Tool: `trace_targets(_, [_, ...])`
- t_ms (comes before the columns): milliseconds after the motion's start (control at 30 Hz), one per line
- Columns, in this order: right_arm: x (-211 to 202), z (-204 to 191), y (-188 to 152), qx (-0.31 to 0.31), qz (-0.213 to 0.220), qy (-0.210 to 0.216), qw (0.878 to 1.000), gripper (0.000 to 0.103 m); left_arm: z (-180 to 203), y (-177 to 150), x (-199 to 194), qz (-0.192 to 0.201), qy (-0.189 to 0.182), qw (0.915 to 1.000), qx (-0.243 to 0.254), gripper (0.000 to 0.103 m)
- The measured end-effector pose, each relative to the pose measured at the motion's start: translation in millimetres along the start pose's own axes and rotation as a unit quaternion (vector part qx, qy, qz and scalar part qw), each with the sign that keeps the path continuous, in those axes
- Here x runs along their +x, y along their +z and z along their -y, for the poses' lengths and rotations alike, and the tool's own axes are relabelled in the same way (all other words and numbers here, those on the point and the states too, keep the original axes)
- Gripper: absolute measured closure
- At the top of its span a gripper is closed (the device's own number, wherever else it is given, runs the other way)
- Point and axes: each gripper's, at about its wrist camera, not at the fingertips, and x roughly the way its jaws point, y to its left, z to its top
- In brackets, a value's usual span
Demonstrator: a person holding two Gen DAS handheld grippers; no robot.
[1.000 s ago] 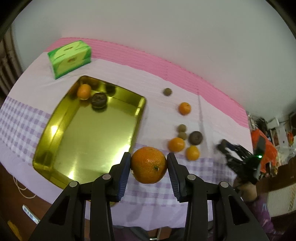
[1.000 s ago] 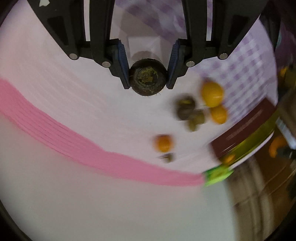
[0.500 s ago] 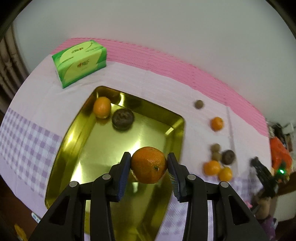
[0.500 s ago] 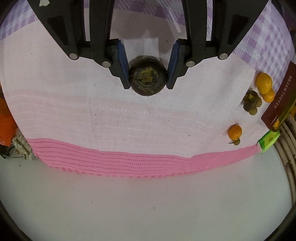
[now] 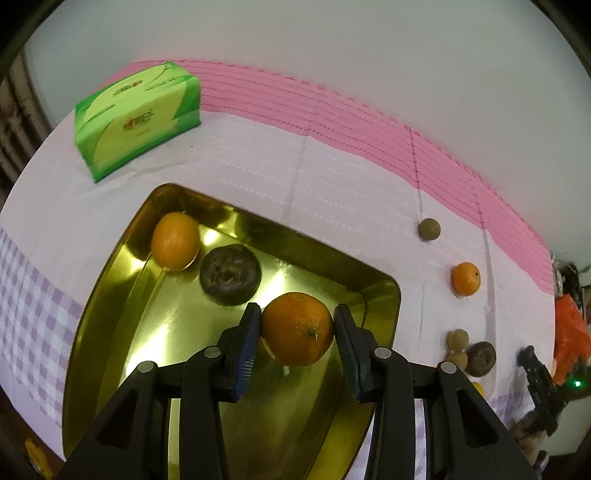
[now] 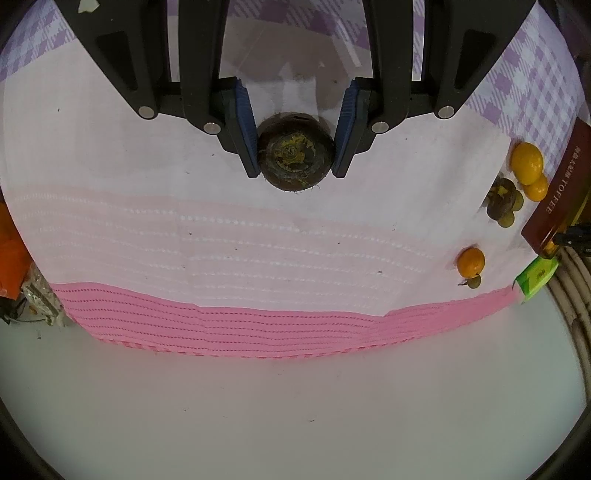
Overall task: Organize fruits
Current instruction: 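Release the orange into the gold tray with the left gripper, then carry the dark brown fruit into the gold tray and release it with the right gripper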
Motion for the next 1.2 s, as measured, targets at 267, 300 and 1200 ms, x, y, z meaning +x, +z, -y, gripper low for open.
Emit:
trace_targets(267, [1.5, 0.7, 0.4, 0.001, -0.004, 0.001, 1.0, 0.067, 12.1, 6.5, -5.8, 0.024, 0.006, 0.9993, 0.028, 0.056])
trace_targets(300, [1.6, 0.9, 0.5, 0.001, -0.004, 0.001, 1.0, 0.067, 11.4, 4.8, -9.6, 0.024, 0.006, 0.9994, 0.025, 0.054])
trace_targets(1200, [-83.7, -152.1, 23.4, -0.1, 0.042, 0.162, 0.981, 0.067, -72.4, -162.9, -150.4, 0.178, 0.119, 0.9722, -0.095, 0.019])
